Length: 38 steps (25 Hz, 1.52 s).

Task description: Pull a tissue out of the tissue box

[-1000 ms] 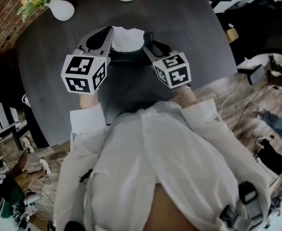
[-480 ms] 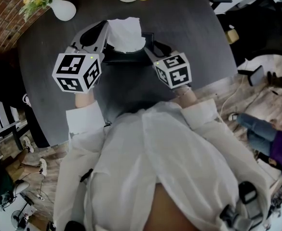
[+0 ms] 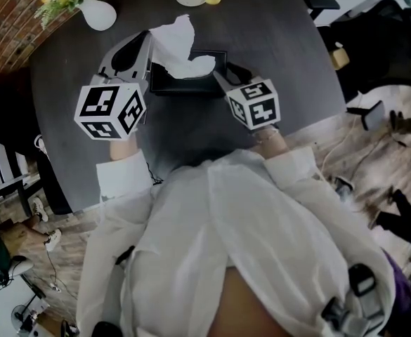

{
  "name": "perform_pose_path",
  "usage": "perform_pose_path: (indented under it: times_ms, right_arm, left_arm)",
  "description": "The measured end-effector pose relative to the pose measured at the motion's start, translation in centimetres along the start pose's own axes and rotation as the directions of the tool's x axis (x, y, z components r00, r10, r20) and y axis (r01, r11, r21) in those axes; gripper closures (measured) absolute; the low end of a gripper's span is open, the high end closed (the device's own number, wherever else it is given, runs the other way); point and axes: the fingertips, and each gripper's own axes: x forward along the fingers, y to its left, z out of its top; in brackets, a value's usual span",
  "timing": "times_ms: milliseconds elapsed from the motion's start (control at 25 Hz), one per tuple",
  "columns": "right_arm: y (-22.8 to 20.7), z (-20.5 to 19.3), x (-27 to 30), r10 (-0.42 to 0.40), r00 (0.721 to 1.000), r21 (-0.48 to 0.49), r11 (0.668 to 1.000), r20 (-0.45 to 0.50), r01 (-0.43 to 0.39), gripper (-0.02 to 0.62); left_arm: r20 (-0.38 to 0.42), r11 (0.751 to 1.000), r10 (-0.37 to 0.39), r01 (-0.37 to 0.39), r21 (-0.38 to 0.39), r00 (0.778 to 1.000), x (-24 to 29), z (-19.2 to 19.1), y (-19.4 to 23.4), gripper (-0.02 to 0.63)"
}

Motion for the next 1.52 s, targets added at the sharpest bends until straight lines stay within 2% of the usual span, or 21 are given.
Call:
perform_pose_path:
  times_ms: [240, 360, 480, 640, 840, 960, 1280, 1520]
  right_arm:
    - [-0.3, 0.3, -0.3, -0.015, 1.000, -0.030, 0.999, -0.019, 0.014, 0.465]
    - [-0.3, 1.1, -0.7, -0.022, 1.000, -0.049, 0.999, 0.003, 0.022, 0.465]
    - [0.4, 2.3, -1.5, 0.006, 0.999, -0.047, 0.999, 0.041, -0.004, 0.465]
    - [1.7, 5.1, -2.9, 0.055, 0.992, -0.069, 0.996, 0.112, -0.047, 0.499]
    - [4.3, 8.1, -4.6, 0.133, 0.975, -0.125, 0.986, 0.180, -0.111, 0.523]
    - [5.6, 9.1, -5.2, 0.175, 0.963, -0.140, 0.979, 0.204, -0.149, 0.538]
    - [7.7, 10.6, -6.2, 0.243, 0.940, -0.162, 0.965, 0.242, -0.208, 0.571]
    - [8.9, 10.6, -6.1, 0.272, 0.934, -0.177, 0.956, 0.234, -0.234, 0.583]
  left_arm:
    - [0.015, 0.999, 0.030, -0.030, -0.029, 0.999, -1.4, -0.1, 0.2, 0.601]
    - [0.029, 0.998, 0.059, -0.058, -0.033, 0.998, -2.1, -0.2, 0.5, 0.601]
    - [0.055, 0.995, 0.092, -0.090, -0.039, 0.994, -3.0, -0.1, 0.7, 0.601]
    - [0.077, 0.993, 0.105, -0.101, -0.057, 0.991, -4.0, 0.0, 0.7, 0.601]
    - [0.103, 0.987, 0.071, -0.055, -0.153, 0.992, -4.9, -0.5, 0.0, 0.601]
    - [0.107, 0.983, 0.071, -0.052, -0.176, 0.992, -5.2, -0.9, -0.5, 0.601]
    - [0.098, 0.975, 0.090, -0.068, -0.212, 0.991, -6.1, -2.3, -1.0, 0.601]
    - [0.079, 0.970, 0.114, -0.093, -0.227, 0.990, -6.9, -3.5, -0.8, 0.601]
